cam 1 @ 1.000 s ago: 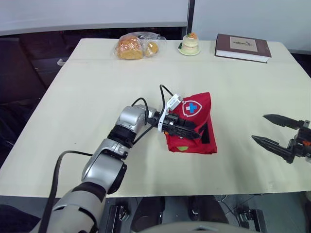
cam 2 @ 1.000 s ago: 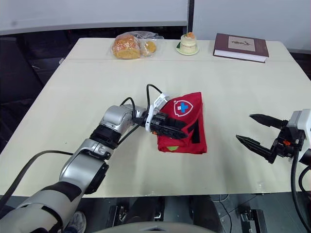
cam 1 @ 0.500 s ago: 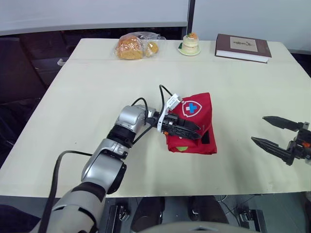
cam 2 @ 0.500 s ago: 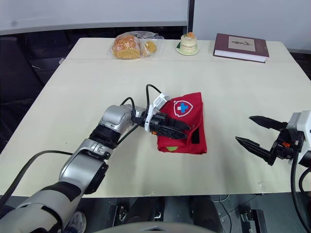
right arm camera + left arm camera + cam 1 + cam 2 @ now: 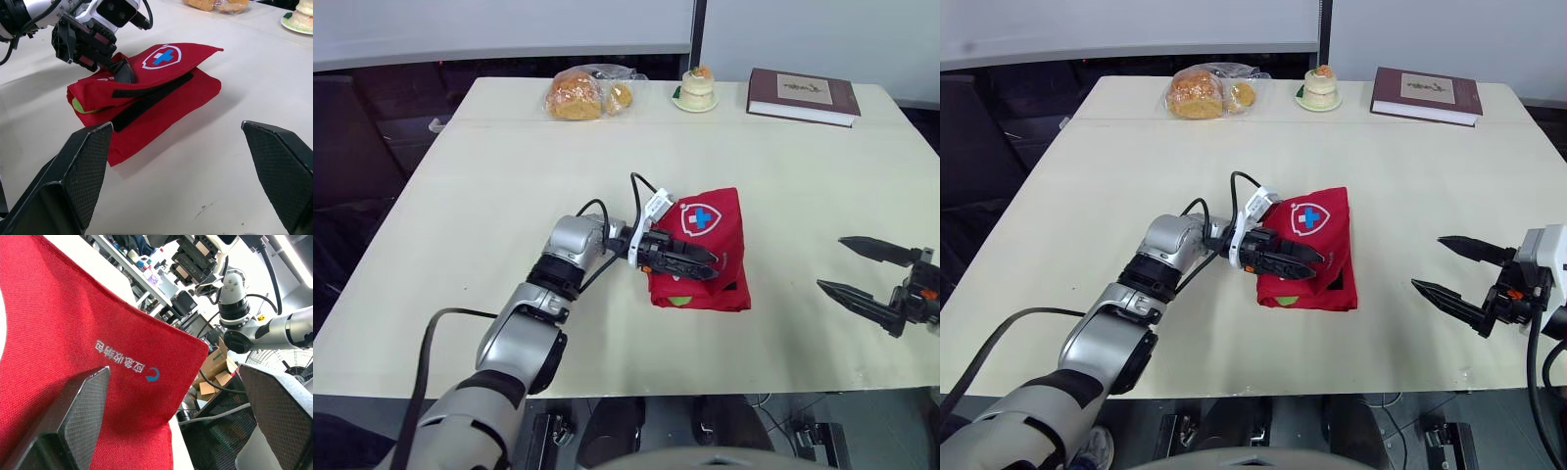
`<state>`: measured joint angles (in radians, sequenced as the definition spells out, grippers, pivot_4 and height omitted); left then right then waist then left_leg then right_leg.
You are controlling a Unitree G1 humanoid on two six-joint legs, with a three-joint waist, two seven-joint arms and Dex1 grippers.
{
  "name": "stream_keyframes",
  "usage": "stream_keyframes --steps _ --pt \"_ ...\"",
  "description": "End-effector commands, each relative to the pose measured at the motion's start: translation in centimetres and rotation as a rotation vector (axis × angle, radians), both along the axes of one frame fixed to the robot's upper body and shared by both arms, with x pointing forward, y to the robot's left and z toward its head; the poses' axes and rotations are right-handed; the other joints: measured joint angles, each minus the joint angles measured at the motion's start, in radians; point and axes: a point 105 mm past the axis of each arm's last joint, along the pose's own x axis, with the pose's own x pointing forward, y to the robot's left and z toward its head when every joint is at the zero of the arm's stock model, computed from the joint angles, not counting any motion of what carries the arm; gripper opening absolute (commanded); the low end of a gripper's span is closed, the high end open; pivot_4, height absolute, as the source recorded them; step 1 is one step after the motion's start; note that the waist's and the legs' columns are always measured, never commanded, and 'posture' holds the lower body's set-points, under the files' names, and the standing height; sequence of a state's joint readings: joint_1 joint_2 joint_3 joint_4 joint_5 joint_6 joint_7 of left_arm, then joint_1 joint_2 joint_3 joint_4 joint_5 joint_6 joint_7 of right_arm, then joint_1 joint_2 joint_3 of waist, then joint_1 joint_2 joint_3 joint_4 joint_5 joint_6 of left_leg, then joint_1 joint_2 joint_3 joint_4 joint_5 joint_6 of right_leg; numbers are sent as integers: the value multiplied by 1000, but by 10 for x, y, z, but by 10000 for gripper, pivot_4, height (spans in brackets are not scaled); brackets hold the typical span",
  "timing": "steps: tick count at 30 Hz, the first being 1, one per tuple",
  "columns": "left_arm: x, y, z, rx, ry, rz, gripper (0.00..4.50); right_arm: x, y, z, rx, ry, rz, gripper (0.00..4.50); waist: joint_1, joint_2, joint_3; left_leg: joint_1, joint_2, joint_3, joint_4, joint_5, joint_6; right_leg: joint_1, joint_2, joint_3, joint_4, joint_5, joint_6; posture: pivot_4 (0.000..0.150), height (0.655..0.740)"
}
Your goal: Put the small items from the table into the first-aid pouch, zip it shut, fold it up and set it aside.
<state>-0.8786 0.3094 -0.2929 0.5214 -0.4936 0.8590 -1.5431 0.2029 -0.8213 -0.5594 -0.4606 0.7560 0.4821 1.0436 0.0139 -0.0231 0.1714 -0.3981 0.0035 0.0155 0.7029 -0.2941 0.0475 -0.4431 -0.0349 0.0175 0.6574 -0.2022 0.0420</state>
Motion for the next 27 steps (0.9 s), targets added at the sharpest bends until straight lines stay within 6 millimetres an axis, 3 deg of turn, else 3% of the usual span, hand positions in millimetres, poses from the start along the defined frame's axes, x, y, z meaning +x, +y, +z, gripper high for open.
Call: stream_keyframes --steps 1,12,15,21,23,27 --pt "-4 -4 11 -69 -18 -25 44841 -4 0 9 -20 -39 9 45000 0 0 0 0 0 0 0 0 0 0 0 0 0 0 0 1500 7289" --pt "11 -25 53 -230 -135 123 44841 -4 -1 9 -20 -48 4 45000 0 0 0 0 0 0 0 0 0 0 0 0 0 0 0 1500 7289" --pt "18 -32 48 -205 -186 186 37096 -3 -1 9 -19 -51 5 45000 0 0 0 0 0 0 0 0 0 0 0 0 0 0 0 1500 7289" --pt "28 -41 27 -114 -347 267 9956 -3 -1 9 -20 -56 4 45000 0 0 0 0 0 0 0 0 0 0 0 0 0 0 0 1500 7289" --pt "24 -45 11 -57 -427 241 435 -3 -1 8 -19 -58 2 45000 0 0 0 0 0 0 0 0 0 0 0 0 0 0 0 1500 7289" --pt "10 -54 -26 57 -550 159 110 -2 0 8 -19 -61 1 45000 3 0 0 1 0 0 0 0 0 0 0 1 0 0 0 1500 7289"
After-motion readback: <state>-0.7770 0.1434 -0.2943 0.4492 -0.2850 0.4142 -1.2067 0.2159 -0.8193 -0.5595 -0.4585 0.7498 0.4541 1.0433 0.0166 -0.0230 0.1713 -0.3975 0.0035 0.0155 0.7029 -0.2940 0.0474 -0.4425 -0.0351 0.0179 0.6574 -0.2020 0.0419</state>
